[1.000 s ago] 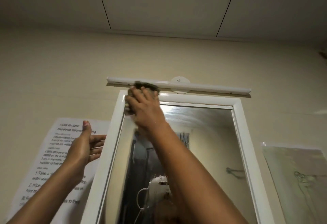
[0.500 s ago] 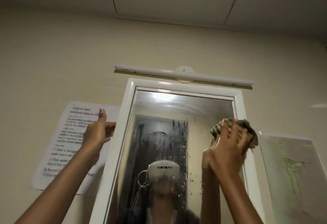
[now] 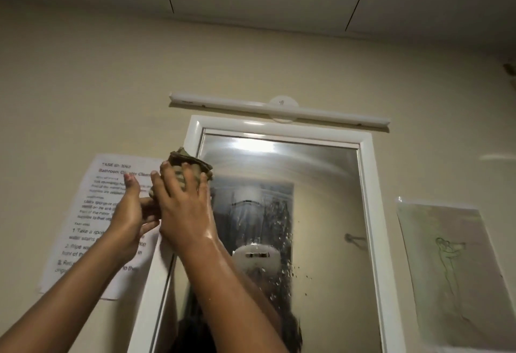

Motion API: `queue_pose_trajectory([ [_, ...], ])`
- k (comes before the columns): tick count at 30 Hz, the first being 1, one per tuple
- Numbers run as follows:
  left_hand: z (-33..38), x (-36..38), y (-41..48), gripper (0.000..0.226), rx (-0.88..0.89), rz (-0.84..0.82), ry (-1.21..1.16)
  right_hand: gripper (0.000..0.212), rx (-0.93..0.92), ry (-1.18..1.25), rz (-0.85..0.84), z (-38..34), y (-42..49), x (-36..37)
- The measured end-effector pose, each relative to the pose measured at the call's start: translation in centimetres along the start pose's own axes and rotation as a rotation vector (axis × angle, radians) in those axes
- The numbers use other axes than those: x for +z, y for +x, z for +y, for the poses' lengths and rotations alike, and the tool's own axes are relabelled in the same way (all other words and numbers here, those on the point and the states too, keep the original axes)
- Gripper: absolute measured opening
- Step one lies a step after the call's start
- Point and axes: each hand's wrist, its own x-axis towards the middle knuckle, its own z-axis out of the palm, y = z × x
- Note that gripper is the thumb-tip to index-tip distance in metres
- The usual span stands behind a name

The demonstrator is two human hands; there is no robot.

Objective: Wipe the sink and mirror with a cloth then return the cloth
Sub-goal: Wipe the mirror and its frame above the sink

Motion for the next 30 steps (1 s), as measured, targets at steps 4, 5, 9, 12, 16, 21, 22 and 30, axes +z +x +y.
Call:
queue_pose_trajectory([
  [4,-1.1,0.1,-0.2,0.073,-0.003,0.086,0.088,0.063,0.001,-0.057,0.048,4.9,-4.8,-1.5],
  [5,-1.0,0.2,-0.3,0.065,0.005,0.1,0.093,0.067,0.083,-0.049,0.07,7.0,-6.1,-2.4],
  [9,-0.3,1.2,-0.9,0.037,0.081,0.173,0.234,0.076,0.607,-0.012,0.297,16.6,-14.9,-7.1],
  [12,0.1,2.0,-1.6,0.021,0.132,0.252,0.293,0.072,0.831,-0.084,0.367,18.0,-20.5,-7.6],
  [16,0.2,1.5,-1.6,0.038,0.074,0.245,0.253,0.064,0.963,-0.096,0.423,15.1,-20.5,-6.2],
  [21,0.1,0.5,-1.5,0.056,0.054,0.083,0.218,0.069,0.855,0.019,0.392,10.1,-12.5,-3.3],
  [22,0.1,0.5,-1.7,0.058,0.047,0.066,0.202,0.074,0.777,0.059,0.343,8.5,-10.8,-2.8],
  [30,-1.1,-0.7,-2.4,0.046,-0.039,0.085,0.111,0.073,0.143,0.031,-0.062,-3.3,-6.4,0.8],
])
